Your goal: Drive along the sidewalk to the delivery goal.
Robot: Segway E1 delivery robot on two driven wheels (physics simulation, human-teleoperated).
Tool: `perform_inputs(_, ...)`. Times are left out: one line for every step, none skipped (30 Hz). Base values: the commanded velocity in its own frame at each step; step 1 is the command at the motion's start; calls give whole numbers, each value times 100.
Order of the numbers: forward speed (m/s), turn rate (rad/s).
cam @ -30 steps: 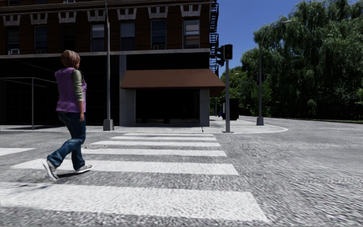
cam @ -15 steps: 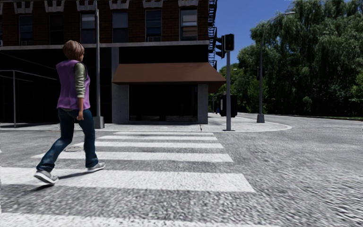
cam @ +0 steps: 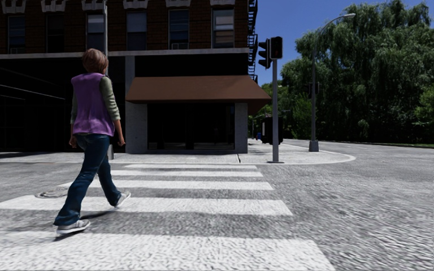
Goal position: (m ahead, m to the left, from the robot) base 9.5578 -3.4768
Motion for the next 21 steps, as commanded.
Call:
perform_inputs(123,0)
perform_inputs(123,0)
perform_inputs(123,0)
perform_inputs(123,0)
perform_inputs(123,0)
perform_inputs(123,0)
perform_inputs(123,0)
perform_inputs(123,0)
perform_inputs(123,0)
perform_inputs(123,0)
perform_inputs(119,0)
perform_inputs(95,0)
perform_inputs(72,0)
perform_inputs(72,0)
perform_inputs(46,0)
perform_inputs(24,0)
perform_inputs(0,0)
perform_inputs(0,0)
perform_inputs(0,0)
perform_inputs(0,0)
perform_inputs(0,0)
